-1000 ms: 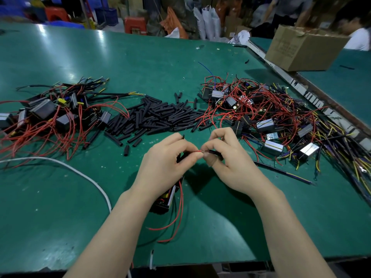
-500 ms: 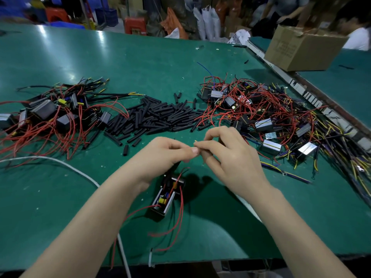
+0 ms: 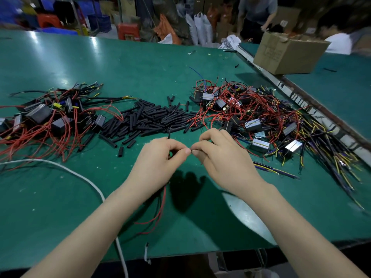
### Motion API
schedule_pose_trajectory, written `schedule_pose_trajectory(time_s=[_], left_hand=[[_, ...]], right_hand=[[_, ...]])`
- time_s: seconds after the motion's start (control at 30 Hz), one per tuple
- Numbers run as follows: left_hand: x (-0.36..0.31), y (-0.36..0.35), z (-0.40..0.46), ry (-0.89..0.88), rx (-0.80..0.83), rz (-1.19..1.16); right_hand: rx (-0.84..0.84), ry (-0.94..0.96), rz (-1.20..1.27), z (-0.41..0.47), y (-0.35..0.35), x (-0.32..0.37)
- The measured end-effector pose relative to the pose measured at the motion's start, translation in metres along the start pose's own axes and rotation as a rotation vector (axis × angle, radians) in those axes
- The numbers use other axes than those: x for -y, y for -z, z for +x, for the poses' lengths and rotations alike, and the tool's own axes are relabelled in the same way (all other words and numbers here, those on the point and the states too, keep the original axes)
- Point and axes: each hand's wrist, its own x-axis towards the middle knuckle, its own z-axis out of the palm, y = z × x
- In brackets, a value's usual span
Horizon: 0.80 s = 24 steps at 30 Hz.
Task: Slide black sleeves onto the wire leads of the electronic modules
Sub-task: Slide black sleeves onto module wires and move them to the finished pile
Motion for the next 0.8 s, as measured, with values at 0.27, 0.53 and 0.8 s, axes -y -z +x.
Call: schedule_pose_trajectory(time_s=[0.27, 0.53, 0.8], left_hand=[[0.015, 0.012, -0.007, -0.457, -0.068, 0.192], [0.015, 0.015, -0.004, -0.3, -0.069, -0.046], [0.013, 0.015, -0.002, -0.048, 0.008, -0.274]], right_hand=[[0.617, -0.337, 0.667, 0.018, 0.014, -0.002], [0.659, -0.328, 0.885, 0.023, 0.018, -0.006], [0.343, -0.111, 0.566, 0.018, 0.008, 0.003]])
